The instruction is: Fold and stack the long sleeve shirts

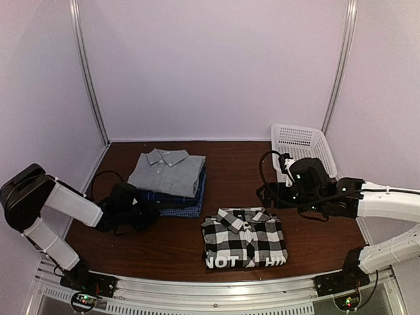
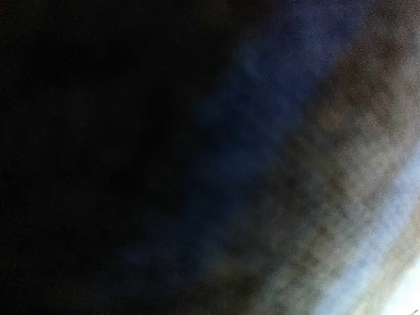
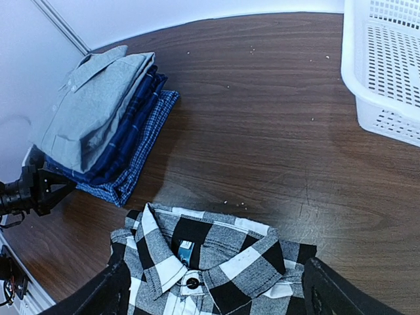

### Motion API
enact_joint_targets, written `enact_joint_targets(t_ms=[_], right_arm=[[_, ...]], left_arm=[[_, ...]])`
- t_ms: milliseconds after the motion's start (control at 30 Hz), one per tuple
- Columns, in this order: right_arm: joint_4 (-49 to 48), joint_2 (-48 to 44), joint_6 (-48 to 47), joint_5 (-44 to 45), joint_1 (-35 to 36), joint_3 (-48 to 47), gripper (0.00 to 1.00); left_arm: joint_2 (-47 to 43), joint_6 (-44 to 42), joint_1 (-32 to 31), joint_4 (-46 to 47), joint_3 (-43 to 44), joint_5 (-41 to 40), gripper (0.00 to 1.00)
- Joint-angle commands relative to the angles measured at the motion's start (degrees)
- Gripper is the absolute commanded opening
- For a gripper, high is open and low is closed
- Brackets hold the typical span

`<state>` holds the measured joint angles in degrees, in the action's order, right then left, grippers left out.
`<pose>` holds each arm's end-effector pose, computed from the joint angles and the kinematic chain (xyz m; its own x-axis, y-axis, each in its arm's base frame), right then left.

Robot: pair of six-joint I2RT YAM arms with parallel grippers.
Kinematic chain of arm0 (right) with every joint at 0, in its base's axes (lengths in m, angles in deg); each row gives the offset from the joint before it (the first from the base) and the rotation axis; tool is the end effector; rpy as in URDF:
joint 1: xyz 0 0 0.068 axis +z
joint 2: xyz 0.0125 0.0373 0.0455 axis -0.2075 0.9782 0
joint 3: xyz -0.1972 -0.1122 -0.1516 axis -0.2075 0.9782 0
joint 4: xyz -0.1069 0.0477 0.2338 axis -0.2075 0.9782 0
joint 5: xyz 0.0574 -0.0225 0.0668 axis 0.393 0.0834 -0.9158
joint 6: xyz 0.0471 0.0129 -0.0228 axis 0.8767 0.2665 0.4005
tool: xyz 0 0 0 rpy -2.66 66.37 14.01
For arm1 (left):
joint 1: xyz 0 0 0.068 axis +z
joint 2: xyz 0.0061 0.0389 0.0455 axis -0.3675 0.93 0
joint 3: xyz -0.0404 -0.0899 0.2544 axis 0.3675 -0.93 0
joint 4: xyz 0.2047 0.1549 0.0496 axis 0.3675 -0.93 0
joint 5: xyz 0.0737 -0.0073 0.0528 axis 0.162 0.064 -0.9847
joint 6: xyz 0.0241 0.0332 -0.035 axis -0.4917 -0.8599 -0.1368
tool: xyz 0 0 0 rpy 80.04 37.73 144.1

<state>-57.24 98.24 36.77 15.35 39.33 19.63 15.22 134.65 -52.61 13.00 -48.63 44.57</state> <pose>0.1546 0.1823 0.2581 -0.7081 0.0743 -0.7022 -0.3039 0.8656 0.3981 0.2165 -0.1348 0.1059 -0.6982 -0.7080 -0.1060 -0.4088 0.5159 -0.7528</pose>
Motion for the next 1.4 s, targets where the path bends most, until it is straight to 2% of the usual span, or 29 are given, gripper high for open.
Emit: enact_joint_targets(t_ms=[0, 200, 400, 567, 833, 1067, 1100, 1233, 1367], right_arm=[[-3.8, 1.4, -1.5, -2.2, -0.4, 0.6, 0.91], [-5.4, 2.8, -1.5, -3.2, -0.5, 1.1, 0.91], [-6.0, 4.7, -1.4, -3.9, -0.5, 0.8, 0.91], [-6.3, 4.8, -1.1, -3.3, -0.5, 0.9, 0.91], [-5.7, 4.8, -0.6, -3.0, -0.6, 0.9, 0.92], [-5.7, 4.4, -0.8, -3.3, -0.6, 1.1, 0.96], [-5.7, 4.4, -0.8, -3.2, -0.6, 1.1, 0.98], [-5.1, 3.4, 1.2, -1.5, -0.6, 1.5, 1.00], [-4.6, 1.1, 3.1, 1.7, -0.9, 3.1, 1.00]], left_arm=[[-4.4, 4.4, -5.1, -6.8, -5.9, -1.4, 0.00], [-12.4, 7.4, -9.6, -10.9, -9.7, -4.2, 0.00], [-16.9, 6.5, -10.8, -13.7, -9.4, -5.4, 0.00], [-15.7, 6.0, -11.7, -12.1, -8.2, -4.6, 0.00], [-8.5, 5.0, -15.8, -10.5, -3.3, -4.0, 0.00], [-12.3, 4.5, -15.9, -14.0, -4.3, -7.4, 0.00], [-13.2, 4.1, -16.0, -15.0, -4.2, -7.7, 0.02], [-16.4, 0.8, -16.0, -19.2, -3.4, -7.7, 0.26], [-22.0, -3.9, -16.1, -24.0, -2.4, -7.0, 0.40]])
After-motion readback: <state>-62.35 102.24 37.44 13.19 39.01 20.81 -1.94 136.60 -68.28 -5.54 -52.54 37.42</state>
